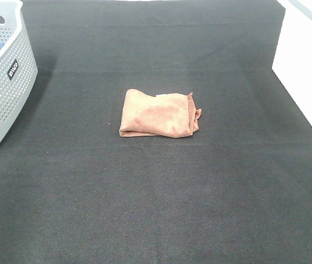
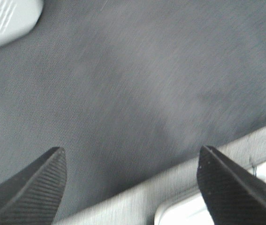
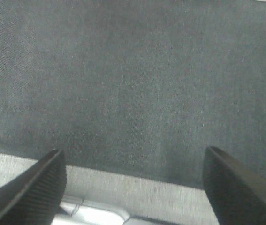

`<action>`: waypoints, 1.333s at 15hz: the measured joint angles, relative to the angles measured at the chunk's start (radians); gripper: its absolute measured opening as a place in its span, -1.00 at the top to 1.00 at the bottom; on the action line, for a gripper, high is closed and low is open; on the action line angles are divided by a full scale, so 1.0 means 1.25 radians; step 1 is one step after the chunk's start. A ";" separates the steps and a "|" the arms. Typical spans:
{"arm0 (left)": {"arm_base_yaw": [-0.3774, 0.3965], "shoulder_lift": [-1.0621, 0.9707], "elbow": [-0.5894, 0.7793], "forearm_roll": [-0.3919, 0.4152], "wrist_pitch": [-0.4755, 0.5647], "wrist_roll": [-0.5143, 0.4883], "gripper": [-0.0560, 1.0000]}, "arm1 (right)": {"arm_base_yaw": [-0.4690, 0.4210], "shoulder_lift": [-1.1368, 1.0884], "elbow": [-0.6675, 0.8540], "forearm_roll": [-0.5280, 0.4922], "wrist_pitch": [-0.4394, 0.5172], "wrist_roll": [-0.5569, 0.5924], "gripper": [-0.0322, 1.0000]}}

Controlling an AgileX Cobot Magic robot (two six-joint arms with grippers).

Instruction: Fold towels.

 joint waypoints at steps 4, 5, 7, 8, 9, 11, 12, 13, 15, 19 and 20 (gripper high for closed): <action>0.000 -0.005 0.008 -0.018 -0.014 0.033 -0.50 | 0.000 -0.054 0.009 0.028 -0.054 -0.028 -0.53; 0.000 -0.006 0.012 -0.019 -0.015 0.043 -0.50 | 0.000 -0.054 0.027 0.040 -0.070 -0.038 -0.53; 0.000 -0.006 0.012 -0.030 -0.015 0.062 -0.50 | 0.000 -0.054 0.036 0.050 -0.093 -0.039 -0.53; 0.000 -0.006 0.012 -0.035 -0.015 0.064 -0.50 | 0.000 -0.054 0.037 0.050 -0.095 -0.039 -0.53; 0.000 -0.006 0.012 -0.037 -0.015 0.066 -0.50 | 0.000 -0.054 0.037 0.050 -0.095 -0.039 -0.53; 0.000 -0.006 0.012 -0.037 -0.015 0.066 -0.50 | 0.000 -0.054 0.037 0.050 -0.096 -0.039 -0.53; 0.000 -0.006 0.012 -0.037 -0.015 0.066 -0.50 | 0.000 -0.054 0.037 0.050 -0.096 -0.039 -0.53; 0.000 -0.006 0.012 -0.038 -0.015 0.066 -0.50 | 0.000 -0.054 0.037 0.050 -0.096 -0.039 -0.53; 0.000 -0.006 0.012 -0.037 -0.015 0.066 -0.50 | 0.000 -0.054 0.037 0.050 -0.096 -0.039 -0.53; 0.000 -0.006 0.012 -0.037 -0.015 0.066 -0.50 | 0.000 -0.054 0.037 0.050 -0.097 -0.039 -0.53; 0.007 -0.006 0.012 -0.038 -0.015 0.066 -0.50 | 0.000 -0.054 0.037 0.050 -0.097 -0.039 -0.53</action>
